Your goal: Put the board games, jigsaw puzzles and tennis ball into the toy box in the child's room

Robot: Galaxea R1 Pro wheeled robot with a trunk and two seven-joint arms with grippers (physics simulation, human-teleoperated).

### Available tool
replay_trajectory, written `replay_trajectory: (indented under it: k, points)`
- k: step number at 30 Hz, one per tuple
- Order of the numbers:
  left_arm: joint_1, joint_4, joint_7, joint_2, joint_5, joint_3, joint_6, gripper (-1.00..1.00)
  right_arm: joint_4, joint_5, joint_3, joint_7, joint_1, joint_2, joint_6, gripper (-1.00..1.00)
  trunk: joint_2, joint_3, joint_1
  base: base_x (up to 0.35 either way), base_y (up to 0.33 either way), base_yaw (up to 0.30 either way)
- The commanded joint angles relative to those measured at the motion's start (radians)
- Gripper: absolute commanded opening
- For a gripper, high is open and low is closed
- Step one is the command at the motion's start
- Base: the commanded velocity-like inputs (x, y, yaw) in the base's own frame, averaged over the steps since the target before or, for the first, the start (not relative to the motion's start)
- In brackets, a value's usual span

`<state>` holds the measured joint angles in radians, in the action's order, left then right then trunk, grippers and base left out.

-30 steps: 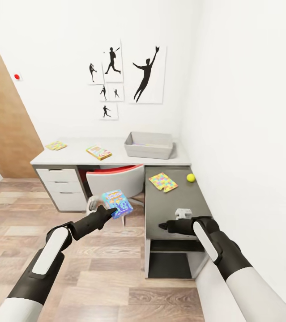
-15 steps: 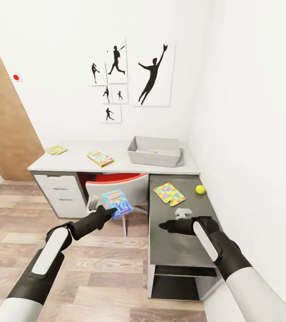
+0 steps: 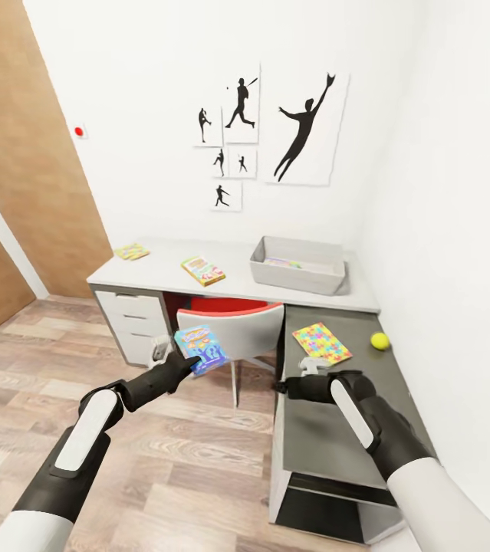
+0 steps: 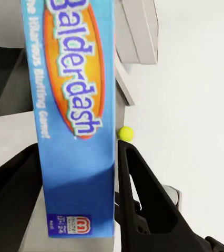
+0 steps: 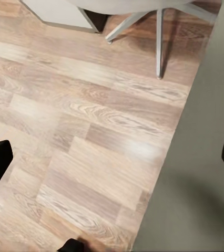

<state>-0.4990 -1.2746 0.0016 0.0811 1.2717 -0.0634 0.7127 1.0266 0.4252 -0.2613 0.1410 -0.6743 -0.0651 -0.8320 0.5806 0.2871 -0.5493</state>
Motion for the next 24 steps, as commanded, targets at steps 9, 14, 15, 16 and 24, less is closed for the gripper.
replay_trajectory:
  k: [9,14,15,16,24]
  points:
    - [-0.001,0.0,0.0,0.0,0.006,-0.001,0.002,-1.0,0.001,-0.007,-0.001,0.006,-0.001,-0.001,-0.004,1.0,0.001,0.001,0.0,0.005,0.0,0.279]
    - [-0.001,0.0,0.0,0.0,0.006,-0.001,0.002,-1.0,0.001,-0.007,-0.001,0.006,-0.001,-0.001,-0.004,1.0,0.001,0.001,0.0,0.001,0.0,0.28]
    - [-0.001,0.0,0.0,0.0,0.006,-0.001,0.002,-1.0,0.001,-0.008,-0.001,0.006,-0.001,-0.001,-0.004,1.0,0.001,0.001,0.0,0.001,0.0,0.281]
    - [-0.001,0.0,0.0,0.0,0.006,-0.001,0.002,-1.0,0.001,-0.008,-0.001,0.006,-0.001,-0.001,-0.004,1.0,0.001,0.001,0.0,0.001,0.0,0.281]
    - [-0.001,0.0,0.0,0.0,0.006,-0.001,0.002,-1.0,0.001,-0.007,-0.001,0.006,-0.001,-0.001,-0.004,1.0,0.001,0.001,0.0,0.0,0.0,0.281]
